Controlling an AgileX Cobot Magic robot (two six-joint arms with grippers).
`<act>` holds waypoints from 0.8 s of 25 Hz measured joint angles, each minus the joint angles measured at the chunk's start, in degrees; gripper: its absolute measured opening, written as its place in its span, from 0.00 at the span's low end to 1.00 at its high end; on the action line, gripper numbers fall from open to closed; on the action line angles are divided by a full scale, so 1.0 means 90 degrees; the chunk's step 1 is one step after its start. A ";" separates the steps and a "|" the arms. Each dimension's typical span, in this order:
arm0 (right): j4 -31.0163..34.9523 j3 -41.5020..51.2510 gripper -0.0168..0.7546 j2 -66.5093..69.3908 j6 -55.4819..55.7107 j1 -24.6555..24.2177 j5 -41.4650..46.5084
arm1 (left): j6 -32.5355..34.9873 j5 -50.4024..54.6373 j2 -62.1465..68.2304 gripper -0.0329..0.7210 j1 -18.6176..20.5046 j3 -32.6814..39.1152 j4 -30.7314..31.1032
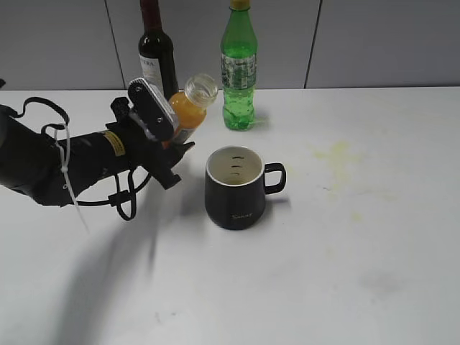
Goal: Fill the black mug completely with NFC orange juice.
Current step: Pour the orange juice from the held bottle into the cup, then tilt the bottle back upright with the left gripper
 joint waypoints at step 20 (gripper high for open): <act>0.0000 0.0000 0.79 0.0000 0.0000 0.0000 0.0000 | 0.1738 -0.0130 0.0273 0.67 0.0000 0.0000 -0.0444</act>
